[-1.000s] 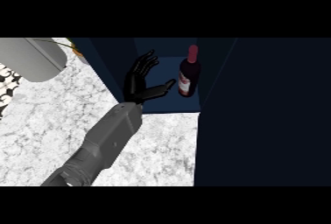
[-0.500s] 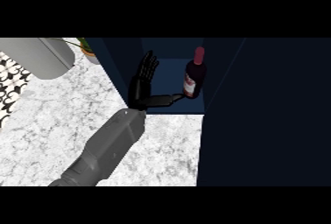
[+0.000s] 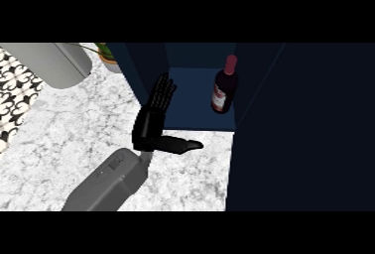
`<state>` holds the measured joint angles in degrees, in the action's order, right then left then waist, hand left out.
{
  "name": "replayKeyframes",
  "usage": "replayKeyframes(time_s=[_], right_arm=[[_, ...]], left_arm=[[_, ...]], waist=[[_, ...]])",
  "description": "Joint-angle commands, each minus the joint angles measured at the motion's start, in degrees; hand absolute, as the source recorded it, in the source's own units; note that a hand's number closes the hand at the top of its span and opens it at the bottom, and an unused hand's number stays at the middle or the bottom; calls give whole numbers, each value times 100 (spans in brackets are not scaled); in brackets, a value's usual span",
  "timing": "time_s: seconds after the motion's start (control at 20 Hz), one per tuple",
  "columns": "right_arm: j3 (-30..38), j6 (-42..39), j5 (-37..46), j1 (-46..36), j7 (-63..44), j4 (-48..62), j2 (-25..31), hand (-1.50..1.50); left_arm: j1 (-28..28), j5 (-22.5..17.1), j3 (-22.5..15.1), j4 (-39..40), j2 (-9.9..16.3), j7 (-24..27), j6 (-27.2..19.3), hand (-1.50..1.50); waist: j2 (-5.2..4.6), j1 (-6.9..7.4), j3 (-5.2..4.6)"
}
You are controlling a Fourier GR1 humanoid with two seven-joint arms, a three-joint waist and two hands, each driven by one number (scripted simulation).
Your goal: Pick up the wine, place it into the cabinet and close the cabinet
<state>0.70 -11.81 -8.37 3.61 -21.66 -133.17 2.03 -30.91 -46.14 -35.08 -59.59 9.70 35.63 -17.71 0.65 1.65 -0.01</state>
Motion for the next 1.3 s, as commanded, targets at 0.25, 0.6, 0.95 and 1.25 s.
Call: replayKeyframes(time_s=[0.25, 0.6, 0.95, 1.25], right_arm=[[-220, 76, 168, -211, -33, -8, -76, -150], [-429, -599, 214, 329, 55, -112, 309, 150], [-1104, -1371, -11, 339, -412, -402, 825, 150], [-1614, -1334, -692, 557, -1019, -562, 725, 150]], left_arm=[[1781, 489, -483, -3621, 1122, -936, -912, -150], [2489, 875, -275, -4880, 1477, -1343, -1337, -150], [3388, 854, 261, -5566, 2188, -1228, -1220, -150], [4490, 531, 993, -6234, 2664, -955, -811, -150]], waist=[[-32, -52, 3], [-43, -115, 4], [-35, -82, 1], [-44, -42, -3]])
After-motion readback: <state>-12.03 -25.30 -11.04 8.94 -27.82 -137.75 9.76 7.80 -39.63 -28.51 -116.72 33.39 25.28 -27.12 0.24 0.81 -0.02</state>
